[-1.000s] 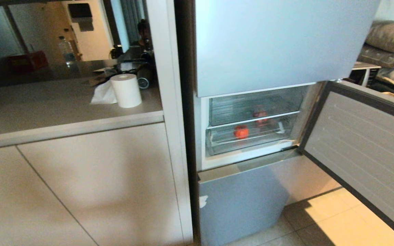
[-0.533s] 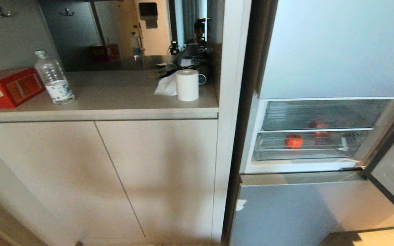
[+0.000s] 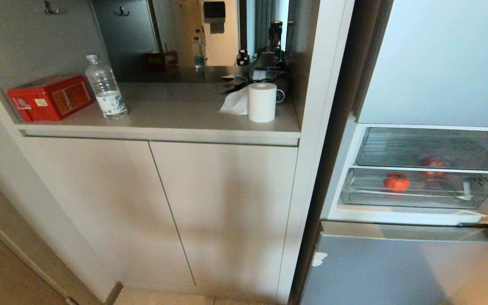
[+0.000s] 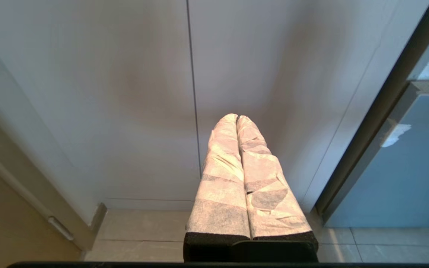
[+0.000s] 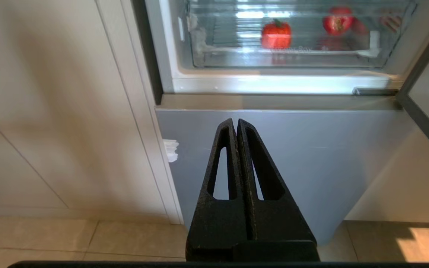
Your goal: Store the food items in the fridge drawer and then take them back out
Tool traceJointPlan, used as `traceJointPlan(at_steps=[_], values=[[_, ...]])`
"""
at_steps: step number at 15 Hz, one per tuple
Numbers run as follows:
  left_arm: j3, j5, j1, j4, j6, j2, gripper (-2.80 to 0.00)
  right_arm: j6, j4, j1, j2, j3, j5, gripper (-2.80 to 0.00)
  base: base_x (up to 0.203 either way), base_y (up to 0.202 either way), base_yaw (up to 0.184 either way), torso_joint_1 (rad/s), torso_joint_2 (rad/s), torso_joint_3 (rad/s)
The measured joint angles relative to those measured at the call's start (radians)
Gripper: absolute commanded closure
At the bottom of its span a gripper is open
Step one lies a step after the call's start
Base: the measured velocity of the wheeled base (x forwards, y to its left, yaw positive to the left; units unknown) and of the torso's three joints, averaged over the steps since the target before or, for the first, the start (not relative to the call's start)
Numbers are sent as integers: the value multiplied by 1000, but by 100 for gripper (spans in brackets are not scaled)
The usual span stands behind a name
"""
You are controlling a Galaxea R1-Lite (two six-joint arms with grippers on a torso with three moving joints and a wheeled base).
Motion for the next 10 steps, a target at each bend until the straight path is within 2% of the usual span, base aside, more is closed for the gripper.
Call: traceJointPlan(at_steps=[10], values=[[0, 0, 0, 0, 0, 0, 0, 0, 0, 1, 0, 0, 0, 0, 0, 0, 0, -155, 319, 163]])
